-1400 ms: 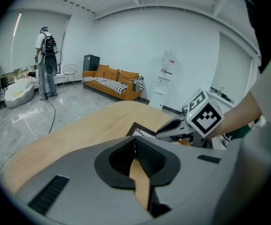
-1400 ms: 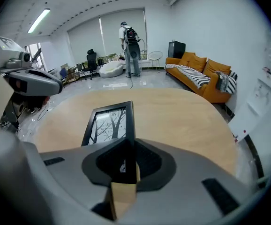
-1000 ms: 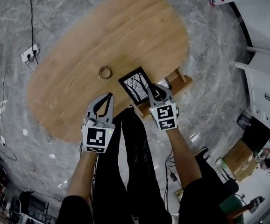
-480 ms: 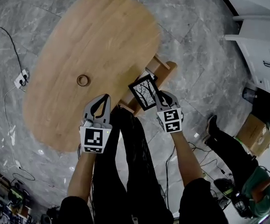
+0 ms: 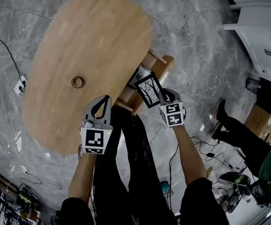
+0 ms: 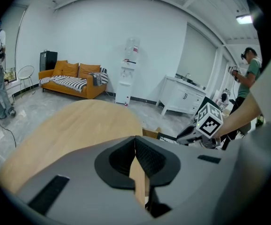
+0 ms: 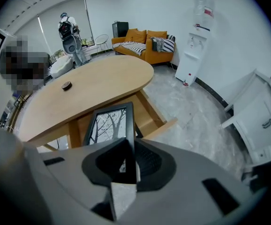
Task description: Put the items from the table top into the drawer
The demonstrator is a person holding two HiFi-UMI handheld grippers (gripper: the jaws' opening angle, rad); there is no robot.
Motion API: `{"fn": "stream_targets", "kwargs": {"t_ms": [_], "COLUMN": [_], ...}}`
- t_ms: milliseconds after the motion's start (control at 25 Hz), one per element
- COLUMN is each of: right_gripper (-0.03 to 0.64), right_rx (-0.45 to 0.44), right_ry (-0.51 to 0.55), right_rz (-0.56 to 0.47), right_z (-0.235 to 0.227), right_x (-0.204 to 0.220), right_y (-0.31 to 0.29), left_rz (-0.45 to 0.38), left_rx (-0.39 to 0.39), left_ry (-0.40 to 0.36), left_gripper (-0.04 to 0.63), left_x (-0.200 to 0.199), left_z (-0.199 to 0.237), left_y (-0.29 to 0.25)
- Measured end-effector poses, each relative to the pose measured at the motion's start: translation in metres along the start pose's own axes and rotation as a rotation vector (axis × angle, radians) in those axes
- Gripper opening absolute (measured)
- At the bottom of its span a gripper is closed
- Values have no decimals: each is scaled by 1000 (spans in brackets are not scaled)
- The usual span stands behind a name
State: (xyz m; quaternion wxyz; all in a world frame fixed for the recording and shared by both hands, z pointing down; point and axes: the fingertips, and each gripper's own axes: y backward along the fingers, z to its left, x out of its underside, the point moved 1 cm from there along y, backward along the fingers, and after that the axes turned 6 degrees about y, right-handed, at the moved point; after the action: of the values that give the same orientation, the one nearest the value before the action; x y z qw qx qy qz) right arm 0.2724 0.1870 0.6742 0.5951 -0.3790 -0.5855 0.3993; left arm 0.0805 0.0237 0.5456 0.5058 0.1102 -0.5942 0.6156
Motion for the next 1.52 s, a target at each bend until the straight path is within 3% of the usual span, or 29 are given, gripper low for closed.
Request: {"fn": "stream_targets", "kwargs": {"t_ms": [480,760,1240,1520], "right_gripper": [71,71,75,80], "right_rx": [-63,-87,-56,19], "right_ry": [14,-32,-101,-81], "right_rz": [111,146,207,159], "right_z": [16,28,38,27], "right_x": [-15,-22,-23,-26], "right_y": [-56,-81,-107,-101], "left_rz": [27,57,79,82], "left_rx": [-21,-14,-19,-3], "left_ry": [11,22,55,60], "left_gripper": [14,14,14,14], "left_x": [14,23,38,39], "left_z": [12,11,18,10], "left_y": [2,8,12,12]}}
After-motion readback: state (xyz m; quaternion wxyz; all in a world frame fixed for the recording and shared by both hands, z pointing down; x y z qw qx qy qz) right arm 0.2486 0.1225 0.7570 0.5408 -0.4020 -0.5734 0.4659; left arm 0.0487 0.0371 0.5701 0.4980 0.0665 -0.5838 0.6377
